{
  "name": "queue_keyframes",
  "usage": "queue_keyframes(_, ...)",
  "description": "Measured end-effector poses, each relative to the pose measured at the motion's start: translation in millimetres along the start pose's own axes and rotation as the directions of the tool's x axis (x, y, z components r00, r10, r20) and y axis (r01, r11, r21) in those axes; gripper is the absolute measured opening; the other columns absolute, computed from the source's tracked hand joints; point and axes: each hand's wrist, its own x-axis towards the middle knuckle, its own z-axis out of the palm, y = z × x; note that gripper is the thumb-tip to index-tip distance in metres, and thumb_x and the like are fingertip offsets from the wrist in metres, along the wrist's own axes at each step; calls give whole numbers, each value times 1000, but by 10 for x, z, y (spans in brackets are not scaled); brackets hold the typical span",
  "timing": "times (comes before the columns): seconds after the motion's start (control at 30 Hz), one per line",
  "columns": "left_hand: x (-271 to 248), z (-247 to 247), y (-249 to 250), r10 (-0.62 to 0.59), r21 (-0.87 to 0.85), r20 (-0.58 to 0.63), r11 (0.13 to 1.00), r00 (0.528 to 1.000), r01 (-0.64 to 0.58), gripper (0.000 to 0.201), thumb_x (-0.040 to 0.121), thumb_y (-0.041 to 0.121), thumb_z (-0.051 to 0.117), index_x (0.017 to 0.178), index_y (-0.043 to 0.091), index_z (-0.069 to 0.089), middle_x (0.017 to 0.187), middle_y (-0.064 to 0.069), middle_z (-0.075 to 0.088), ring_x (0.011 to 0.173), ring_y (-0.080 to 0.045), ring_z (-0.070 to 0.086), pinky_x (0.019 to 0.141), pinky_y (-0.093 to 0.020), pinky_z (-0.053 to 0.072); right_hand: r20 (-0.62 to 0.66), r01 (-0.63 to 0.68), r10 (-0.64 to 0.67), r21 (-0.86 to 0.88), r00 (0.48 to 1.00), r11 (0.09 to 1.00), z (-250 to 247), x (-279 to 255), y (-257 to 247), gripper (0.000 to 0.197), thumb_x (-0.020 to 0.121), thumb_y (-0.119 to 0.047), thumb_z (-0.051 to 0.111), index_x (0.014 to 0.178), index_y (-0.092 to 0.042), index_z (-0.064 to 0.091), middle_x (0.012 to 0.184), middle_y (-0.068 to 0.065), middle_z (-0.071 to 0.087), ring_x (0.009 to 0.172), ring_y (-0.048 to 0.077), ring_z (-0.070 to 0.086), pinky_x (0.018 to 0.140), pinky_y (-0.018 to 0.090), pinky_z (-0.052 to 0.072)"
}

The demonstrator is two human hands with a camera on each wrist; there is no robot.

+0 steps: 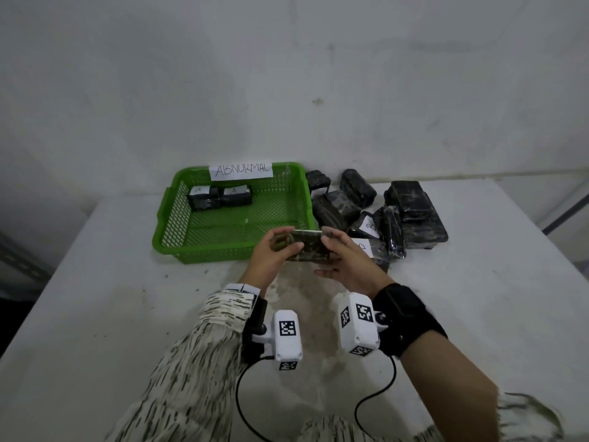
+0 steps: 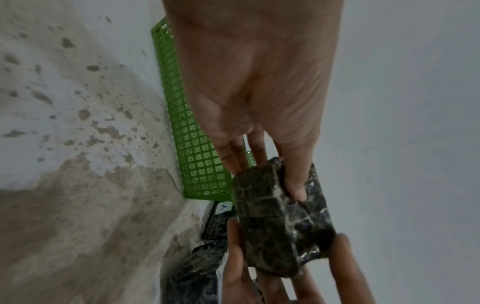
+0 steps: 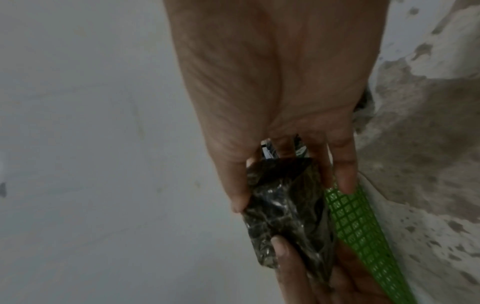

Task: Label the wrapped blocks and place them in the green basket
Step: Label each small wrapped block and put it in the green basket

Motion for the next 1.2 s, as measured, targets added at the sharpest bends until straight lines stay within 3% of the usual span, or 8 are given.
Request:
queue_keyframes(0.2, -12, -9, 49, 113, -99, 17, 989, 993, -111, 52, 69, -27, 58, 97, 16, 53, 103, 0, 60, 97, -9, 58, 67, -16, 54, -4, -38, 38, 13, 999, 999, 70, 62, -82, 30, 96, -33, 52, 119, -15, 58, 109, 9, 56, 90, 25, 64, 73, 36, 58)
queue_keyframes(0.3, -42, 13, 89, 173, -61, 41, 983, 984, -171, 57, 64, -31, 57, 99, 14, 52, 106, -1, 59, 101, -7, 57, 74, -14, 52, -65, -37, 41, 56, 997, 998, 101, 123, -111, 11, 96, -18, 53, 103, -10, 58, 100, 12, 59, 78, 21, 64, 57, 30, 59)
queue_keyframes(0.43, -14, 14, 125, 166, 31, 35, 986, 986, -167, 55, 76, -22, 53, 117, 15, 47, 130, -3, 51, 121, -15, 48, 87, -17, 50, -146, 123, -116, 41, 982, 992, 77, 204, -131, 42, 84, 12, 60, 121, -5, 50, 104, 11, 61, 81, 16, 66, 62, 26, 58)
queue_keyframes(0.6, 56, 23, 205, -96, -172, 24, 980, 995, 99, 31, 96, 0, 36, 123, 10, 47, 123, -19, 58, 84, -21, 63, 72, -35, 57, -165, 138, -134, 14, 977, 990, 52, 272, -233, 47, 82, 11, 63, 123, -8, 49, 109, 8, 61, 89, 18, 64, 66, 26, 58)
queue_keyframes(0.67, 68, 12, 216, -62, -171, 19, 983, 998, 65, 29, 96, 3, 43, 124, 11, 47, 115, -14, 61, 81, -17, 63, 64, -27, 58, -168, 97, -94, 8, 981, 995, 56, 284, -252, 40, 83, 5, 66, 117, -10, 50, 108, 9, 61, 82, 19, 64, 68, 31, 56)
queue_keyframes(0.83, 142, -27, 315, 89, 33, 38, 995, 995, -91, 38, 83, -7, 59, 113, 15, 53, 126, -14, 57, 106, -22, 60, 74, -20, 55, -12, -45, 44, -406, 999, 913, 54, 286, -150, 50, 79, -14, 74, 124, -9, 54, 100, 3, 68, 77, 13, 59, 67, 28, 37)
queue_keyframes(1.03, 232, -41, 532, 167, 182, 206, 962, 964, -206, 39, 80, -6, 64, 110, 18, 55, 125, -7, 60, 101, -13, 62, 77, -21, 55, 2, -21, 21, -159, 1000, 987, 136, 343, -279, 55, 85, -12, 69, 127, -28, 38, 122, 6, 59, 104, 24, 60, 90, 43, 50)
queue_keyframes(1.2, 294, 15, 646, 182, 328, 142, 919, 973, -219, 42, 92, 18, 54, 132, 13, 44, 137, -4, 49, 123, -18, 48, 93, -23, 44, -93, 29, -36, -79, 995, 996, 213, 448, -400, 38, 89, -25, 65, 119, -17, 43, 100, 6, 61, 83, 18, 60, 67, 31, 50)
